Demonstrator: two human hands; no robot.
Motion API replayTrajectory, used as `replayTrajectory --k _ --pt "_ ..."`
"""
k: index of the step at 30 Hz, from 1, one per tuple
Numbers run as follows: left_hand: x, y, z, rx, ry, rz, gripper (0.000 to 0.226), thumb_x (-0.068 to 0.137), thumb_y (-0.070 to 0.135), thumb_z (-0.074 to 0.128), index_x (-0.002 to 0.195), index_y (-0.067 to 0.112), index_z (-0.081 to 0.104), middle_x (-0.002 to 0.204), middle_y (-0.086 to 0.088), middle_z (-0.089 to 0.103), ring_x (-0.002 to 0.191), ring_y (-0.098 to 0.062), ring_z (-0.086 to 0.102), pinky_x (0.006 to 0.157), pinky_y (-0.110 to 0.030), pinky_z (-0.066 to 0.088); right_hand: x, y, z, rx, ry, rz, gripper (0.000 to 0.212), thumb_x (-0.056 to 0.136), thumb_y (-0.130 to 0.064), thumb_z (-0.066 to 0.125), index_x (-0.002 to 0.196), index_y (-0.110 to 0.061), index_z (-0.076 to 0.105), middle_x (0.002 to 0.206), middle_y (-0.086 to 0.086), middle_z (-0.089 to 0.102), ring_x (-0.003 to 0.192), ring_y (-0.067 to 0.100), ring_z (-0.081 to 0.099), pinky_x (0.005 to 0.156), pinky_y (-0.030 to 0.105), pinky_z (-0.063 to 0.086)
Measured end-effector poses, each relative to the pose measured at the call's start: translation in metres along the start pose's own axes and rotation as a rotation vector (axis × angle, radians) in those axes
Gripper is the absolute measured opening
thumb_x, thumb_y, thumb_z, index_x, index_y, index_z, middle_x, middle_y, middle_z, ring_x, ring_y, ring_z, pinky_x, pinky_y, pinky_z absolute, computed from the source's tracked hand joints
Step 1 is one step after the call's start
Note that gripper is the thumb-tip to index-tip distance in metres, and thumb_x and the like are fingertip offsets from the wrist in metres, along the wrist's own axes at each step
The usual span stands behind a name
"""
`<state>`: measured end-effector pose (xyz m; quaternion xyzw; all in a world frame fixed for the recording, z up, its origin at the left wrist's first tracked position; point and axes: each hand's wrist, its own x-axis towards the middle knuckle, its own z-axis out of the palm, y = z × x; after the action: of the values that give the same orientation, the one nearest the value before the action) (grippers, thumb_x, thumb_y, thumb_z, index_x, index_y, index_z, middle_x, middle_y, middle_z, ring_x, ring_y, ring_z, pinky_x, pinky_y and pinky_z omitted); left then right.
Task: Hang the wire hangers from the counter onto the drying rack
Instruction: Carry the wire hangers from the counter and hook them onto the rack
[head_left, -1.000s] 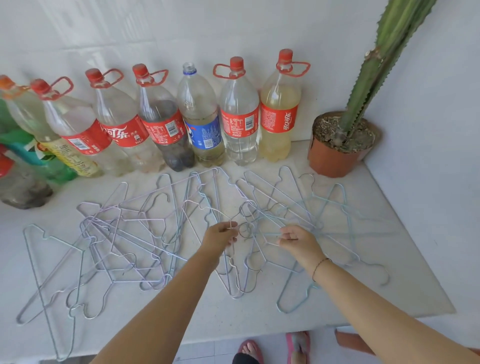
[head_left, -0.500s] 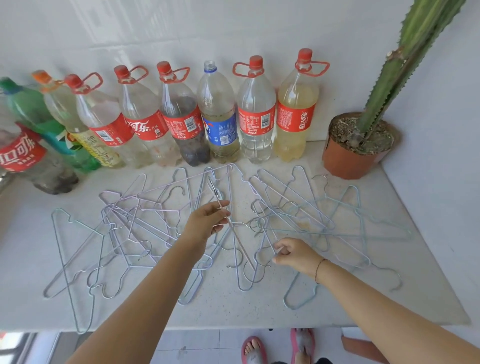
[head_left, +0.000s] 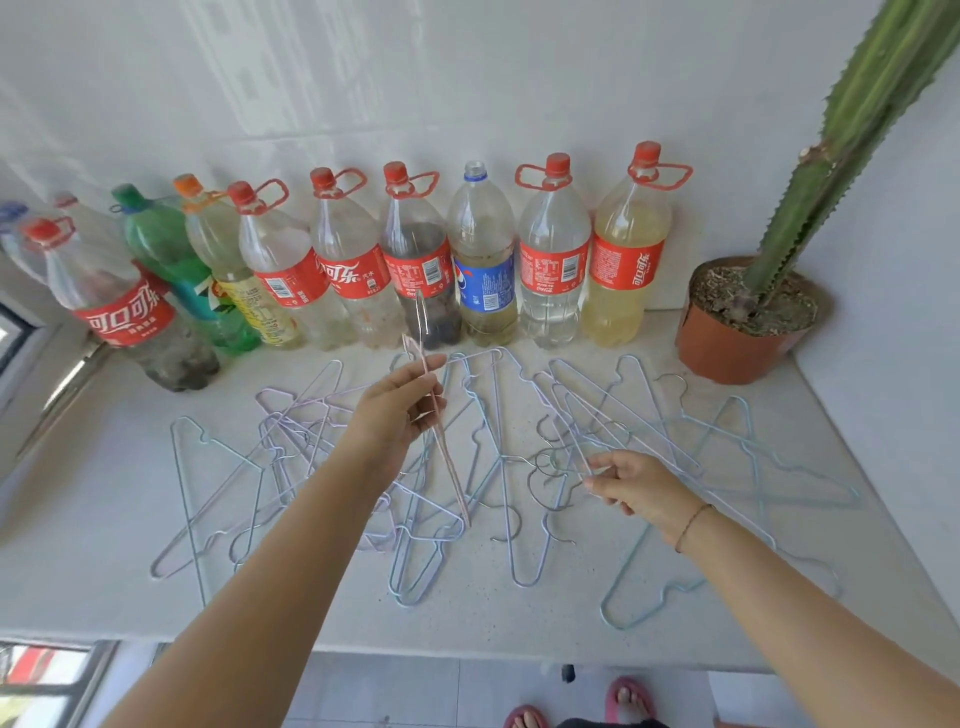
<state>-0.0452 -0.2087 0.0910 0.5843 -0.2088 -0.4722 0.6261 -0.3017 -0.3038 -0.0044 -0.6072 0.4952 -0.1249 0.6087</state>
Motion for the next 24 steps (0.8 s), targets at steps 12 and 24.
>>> replayTrajectory --k 12,24 --pt "-0.078 0.013 -0.021 0.039 0.198 0.101 0.024 0.091 0.005 0.05 0.101 0.018 0.068 0.07 0.005 0.063 0.065 -0.008 0.059 0.063 -0.019 0.046 -0.017 -0.085 0.049 0.423 -0.226 -0.066 0.011 0.091 -0.005 0.052 0.088 -0.003 0.063 0.069 0.008 0.055 0.058 0.014 0.043 0.045 0.018 0.034" --pt "-0.235 -0.017 -0.031 0.334 0.609 0.188 0.02 0.095 0.006 0.048 0.101 0.009 0.067 0.069 -0.002 0.054 0.064 -0.012 0.048 0.063 -0.016 0.04 -0.103 -0.119 0.11 0.36 -0.627 -0.06 0.012 0.089 -0.001 0.052 0.087 -0.005 0.063 0.072 0.005 0.056 0.055 0.006 0.051 0.043 0.013 0.041"
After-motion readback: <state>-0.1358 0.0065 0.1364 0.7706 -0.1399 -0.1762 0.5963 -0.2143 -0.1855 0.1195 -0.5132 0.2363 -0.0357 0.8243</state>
